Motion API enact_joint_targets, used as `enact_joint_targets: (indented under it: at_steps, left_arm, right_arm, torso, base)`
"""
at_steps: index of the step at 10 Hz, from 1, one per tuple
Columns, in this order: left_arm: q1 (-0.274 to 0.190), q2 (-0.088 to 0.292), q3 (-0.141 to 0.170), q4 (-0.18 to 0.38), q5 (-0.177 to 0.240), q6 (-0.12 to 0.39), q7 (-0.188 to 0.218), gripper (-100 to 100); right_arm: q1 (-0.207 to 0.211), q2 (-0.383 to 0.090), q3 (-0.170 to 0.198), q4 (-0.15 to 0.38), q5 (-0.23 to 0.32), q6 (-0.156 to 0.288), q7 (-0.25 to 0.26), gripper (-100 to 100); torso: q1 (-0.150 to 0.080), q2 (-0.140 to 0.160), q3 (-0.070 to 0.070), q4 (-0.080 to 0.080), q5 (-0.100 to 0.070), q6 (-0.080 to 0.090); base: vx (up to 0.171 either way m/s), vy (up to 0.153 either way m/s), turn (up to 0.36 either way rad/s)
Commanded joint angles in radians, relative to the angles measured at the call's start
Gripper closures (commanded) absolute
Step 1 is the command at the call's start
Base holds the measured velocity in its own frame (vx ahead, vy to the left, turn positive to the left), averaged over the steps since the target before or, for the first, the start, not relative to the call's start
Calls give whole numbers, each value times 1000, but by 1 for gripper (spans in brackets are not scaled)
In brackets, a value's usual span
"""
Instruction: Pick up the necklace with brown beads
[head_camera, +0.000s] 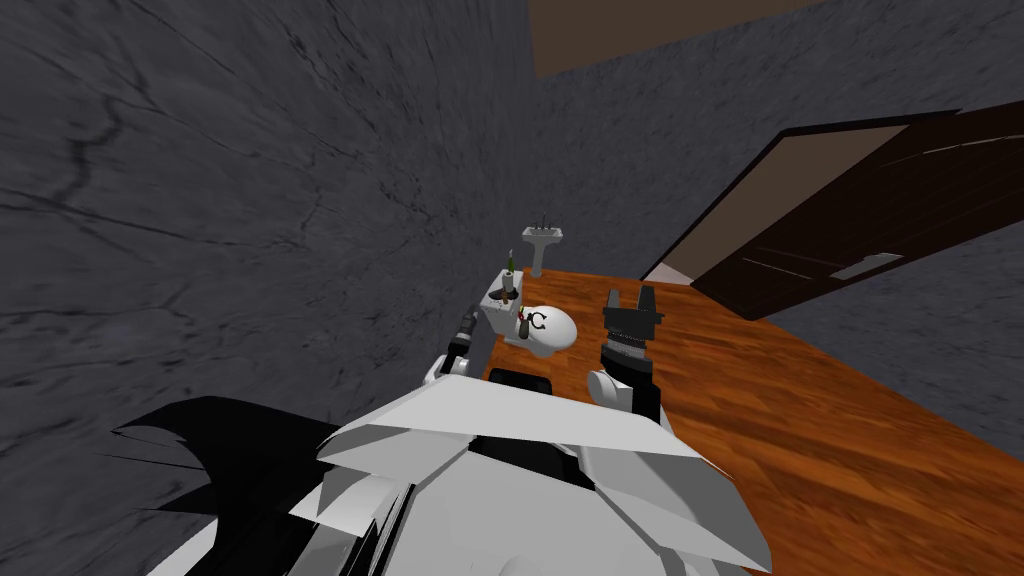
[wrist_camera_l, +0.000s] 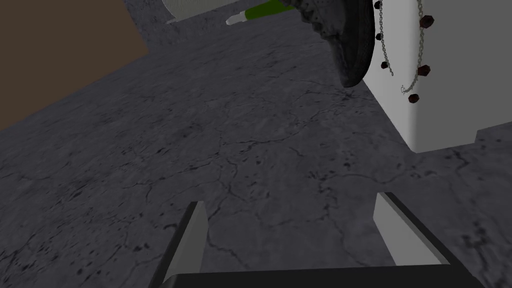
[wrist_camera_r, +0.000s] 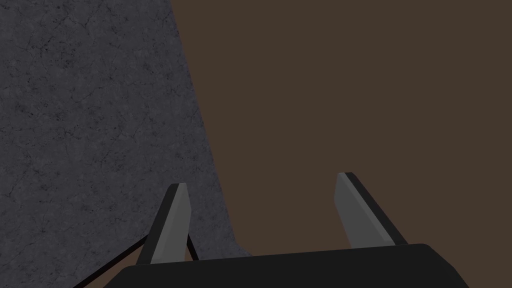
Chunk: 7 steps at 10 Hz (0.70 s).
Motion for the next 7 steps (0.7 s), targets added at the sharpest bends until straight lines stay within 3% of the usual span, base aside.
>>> enact_joint_targets:
  at_steps: [1, 4, 7]
  left_arm:
    - [-9, -8, -6, 46, 13, 0, -8, -100]
    - [-29, -38, -16, 123, 40, 8, -21, -100]
    - [-43, -94, -23, 175, 60, 14, -32, -100]
  right_arm:
    - [0, 0, 0, 0, 0, 0, 0, 0]
    - [0, 0, 0, 0, 0, 0, 0, 0]
    - [0, 0, 0, 0, 0, 0, 0, 0]
  torso:
    - [0, 0, 0, 0, 0, 0]
    - [0, -2, -1, 0, 0, 0]
    - [0, -1, 0, 0, 0, 0]
  base:
    - [52, 7, -20]
    - [75, 9, -20]
    - [57, 5, -13]
